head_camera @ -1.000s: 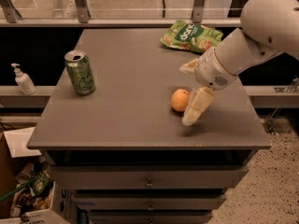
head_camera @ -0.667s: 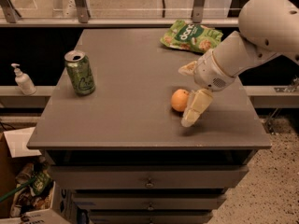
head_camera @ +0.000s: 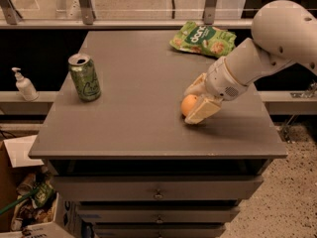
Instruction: Pick orange
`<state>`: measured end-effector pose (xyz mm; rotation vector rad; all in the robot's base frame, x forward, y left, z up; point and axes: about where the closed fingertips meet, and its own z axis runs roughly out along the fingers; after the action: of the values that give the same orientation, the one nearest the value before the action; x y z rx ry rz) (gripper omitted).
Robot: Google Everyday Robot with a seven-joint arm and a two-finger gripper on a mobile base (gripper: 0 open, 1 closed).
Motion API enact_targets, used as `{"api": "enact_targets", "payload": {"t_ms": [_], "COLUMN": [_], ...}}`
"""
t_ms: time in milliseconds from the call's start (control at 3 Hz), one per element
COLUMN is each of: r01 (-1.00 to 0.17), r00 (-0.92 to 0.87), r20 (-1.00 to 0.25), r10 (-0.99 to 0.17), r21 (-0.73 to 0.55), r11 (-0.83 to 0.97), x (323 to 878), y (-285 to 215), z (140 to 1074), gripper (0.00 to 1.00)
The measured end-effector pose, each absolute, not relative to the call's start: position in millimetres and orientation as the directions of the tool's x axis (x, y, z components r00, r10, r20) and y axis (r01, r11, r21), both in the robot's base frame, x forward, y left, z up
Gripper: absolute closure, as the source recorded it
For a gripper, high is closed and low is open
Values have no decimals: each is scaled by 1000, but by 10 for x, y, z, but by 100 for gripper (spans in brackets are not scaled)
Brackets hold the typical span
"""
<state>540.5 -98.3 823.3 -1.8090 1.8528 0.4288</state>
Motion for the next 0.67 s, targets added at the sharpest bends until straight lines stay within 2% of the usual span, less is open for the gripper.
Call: {"api": "enact_targets", "payload": {"t_ms": [667], "r01": [-987], "r00": [7], "r20": [-574], "r10": [-819], "r21": [-135], "r11": [87], "x": [5479], "y": [-999], "z": [8371], "gripper": [87]}}
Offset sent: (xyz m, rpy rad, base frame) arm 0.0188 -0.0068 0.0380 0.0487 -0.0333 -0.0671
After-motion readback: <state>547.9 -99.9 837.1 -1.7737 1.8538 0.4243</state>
